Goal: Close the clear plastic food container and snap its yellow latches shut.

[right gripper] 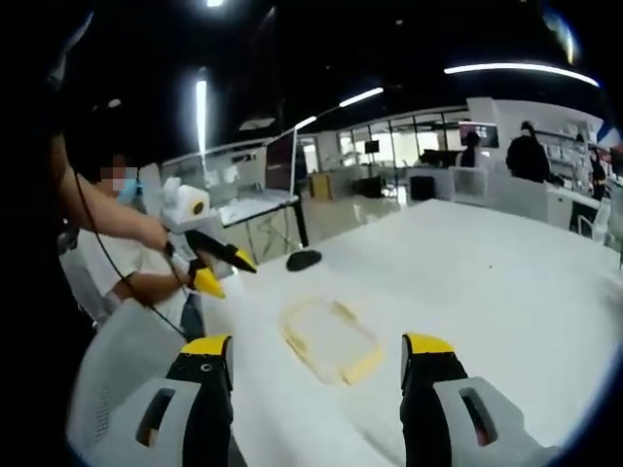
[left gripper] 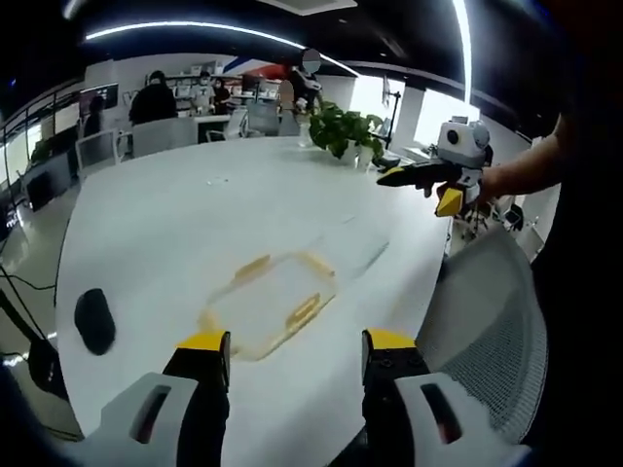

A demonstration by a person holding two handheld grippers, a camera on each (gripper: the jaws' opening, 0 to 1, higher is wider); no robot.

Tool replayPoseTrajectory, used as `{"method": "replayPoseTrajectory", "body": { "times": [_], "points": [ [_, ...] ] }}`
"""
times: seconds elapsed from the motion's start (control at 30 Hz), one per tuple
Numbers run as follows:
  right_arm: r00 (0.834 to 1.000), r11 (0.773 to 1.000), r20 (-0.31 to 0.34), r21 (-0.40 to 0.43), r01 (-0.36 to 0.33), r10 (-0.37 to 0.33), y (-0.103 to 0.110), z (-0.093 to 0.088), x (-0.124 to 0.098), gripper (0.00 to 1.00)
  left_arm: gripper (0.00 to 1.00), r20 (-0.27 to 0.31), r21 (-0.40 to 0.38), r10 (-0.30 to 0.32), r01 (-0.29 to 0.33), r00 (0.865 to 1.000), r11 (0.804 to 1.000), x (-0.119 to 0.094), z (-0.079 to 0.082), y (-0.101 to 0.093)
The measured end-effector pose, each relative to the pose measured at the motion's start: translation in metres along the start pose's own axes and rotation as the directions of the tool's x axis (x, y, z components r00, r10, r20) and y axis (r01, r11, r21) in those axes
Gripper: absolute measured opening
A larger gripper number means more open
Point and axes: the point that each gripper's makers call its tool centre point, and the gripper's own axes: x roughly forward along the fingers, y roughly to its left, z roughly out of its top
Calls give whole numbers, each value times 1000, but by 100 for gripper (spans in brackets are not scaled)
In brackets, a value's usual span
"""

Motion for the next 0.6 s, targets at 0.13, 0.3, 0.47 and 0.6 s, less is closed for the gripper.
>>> {"method": "replayPoseTrajectory", "body": {
  "times": [0.13, 0.3, 0.47, 0.6],
  "points": [
    [1000, 1000, -10, -15, -4, 4, -3, -1, 7, 70, 54, -13, 15, -6, 6, 1000, 1000, 1, 0, 7],
    [1000, 1000, -19, -22, -14, 14, -5, -1, 14, 70, 54, -19, 13, -13, 13, 1000, 1000, 2, 0, 16],
    [999, 999, -25, -33, -24, 23, -4, 1, 20, 70, 54, -34, 29, -22, 23, 999, 999, 4, 1, 22],
    [1000, 999, -18, -27, -21, 21, -6, 2, 22, 70, 54, -33, 33, -29, 30, 999, 999, 5, 2, 22]
  ]
}}
